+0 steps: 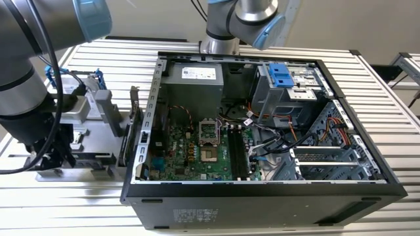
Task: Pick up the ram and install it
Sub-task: 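Pick up the ram and move it above insertion slot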
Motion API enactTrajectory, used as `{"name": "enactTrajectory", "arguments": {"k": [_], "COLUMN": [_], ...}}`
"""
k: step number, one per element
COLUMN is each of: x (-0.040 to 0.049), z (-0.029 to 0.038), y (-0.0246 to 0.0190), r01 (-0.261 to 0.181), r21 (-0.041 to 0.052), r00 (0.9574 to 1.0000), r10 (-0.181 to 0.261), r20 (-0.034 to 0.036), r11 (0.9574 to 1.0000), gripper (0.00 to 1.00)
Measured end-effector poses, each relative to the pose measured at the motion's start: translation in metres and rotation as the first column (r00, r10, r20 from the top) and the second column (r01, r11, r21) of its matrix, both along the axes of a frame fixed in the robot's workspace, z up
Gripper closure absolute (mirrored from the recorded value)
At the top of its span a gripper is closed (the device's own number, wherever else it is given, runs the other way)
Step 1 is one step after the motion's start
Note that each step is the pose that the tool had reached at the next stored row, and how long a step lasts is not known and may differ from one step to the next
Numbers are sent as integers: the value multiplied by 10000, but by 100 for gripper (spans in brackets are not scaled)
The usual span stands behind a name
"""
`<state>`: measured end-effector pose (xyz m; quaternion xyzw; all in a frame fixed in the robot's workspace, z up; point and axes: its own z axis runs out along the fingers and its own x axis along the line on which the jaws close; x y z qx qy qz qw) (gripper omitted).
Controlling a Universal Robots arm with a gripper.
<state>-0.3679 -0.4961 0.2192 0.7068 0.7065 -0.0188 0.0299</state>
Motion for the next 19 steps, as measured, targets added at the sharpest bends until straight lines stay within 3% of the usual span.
{"name": "enactTrajectory", "arguments": {"k": [19], "x": [0], "z": [110], "y": [0], "r01": [-1], "r21": [0], "r00": [10000], "r10": [1], "r20": [-1], "r11": [10000], "gripper": [100]}}
